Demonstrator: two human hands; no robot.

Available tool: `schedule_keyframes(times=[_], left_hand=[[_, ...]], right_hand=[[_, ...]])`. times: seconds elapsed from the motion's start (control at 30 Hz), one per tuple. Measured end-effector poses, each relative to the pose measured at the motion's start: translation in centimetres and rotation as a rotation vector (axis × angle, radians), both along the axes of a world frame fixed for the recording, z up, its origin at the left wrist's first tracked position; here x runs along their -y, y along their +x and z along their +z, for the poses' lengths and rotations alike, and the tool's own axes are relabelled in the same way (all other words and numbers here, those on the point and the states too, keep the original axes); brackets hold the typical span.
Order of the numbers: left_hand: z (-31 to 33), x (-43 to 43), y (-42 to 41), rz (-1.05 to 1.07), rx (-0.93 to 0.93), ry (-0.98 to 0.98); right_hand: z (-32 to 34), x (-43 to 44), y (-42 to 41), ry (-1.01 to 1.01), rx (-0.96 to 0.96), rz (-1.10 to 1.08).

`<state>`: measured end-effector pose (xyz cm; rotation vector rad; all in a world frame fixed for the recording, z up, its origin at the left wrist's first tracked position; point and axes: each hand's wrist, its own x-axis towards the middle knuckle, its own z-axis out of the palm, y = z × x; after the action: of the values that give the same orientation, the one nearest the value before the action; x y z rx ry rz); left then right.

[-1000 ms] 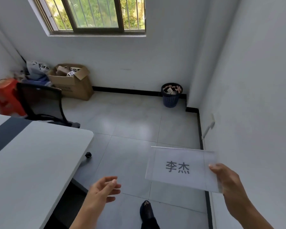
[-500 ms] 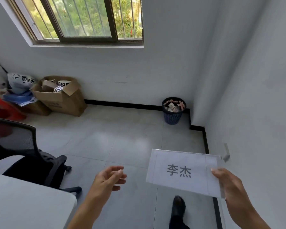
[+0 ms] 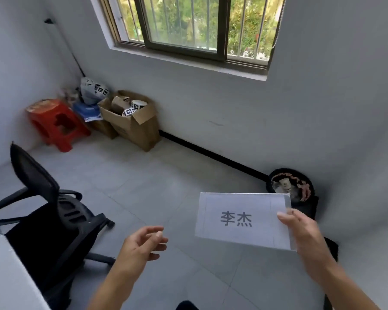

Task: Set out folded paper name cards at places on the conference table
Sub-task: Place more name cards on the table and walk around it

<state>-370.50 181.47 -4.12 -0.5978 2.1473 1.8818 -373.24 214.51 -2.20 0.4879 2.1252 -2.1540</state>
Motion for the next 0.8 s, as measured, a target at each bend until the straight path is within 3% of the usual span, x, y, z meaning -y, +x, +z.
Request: schedule_keyframes(times=[0.23, 0.53, 0.8], left_hand=[[-2.3, 4.4, -9.4, 0.241, 0.020, -0.005], [0.5, 11.4, -27.1, 0.280, -0.051, -0.002], [-0.5, 18.7, -34.3, 0.539, -0.008, -0.010]], right_hand=[[-2.0, 4.9, -15.1, 0.029, 0.038, 0.179], [1.0, 14.0, -33.6, -0.015, 0.002, 0.322], [-0.1, 23.5, -48.0, 0.011, 0.041, 0.547]])
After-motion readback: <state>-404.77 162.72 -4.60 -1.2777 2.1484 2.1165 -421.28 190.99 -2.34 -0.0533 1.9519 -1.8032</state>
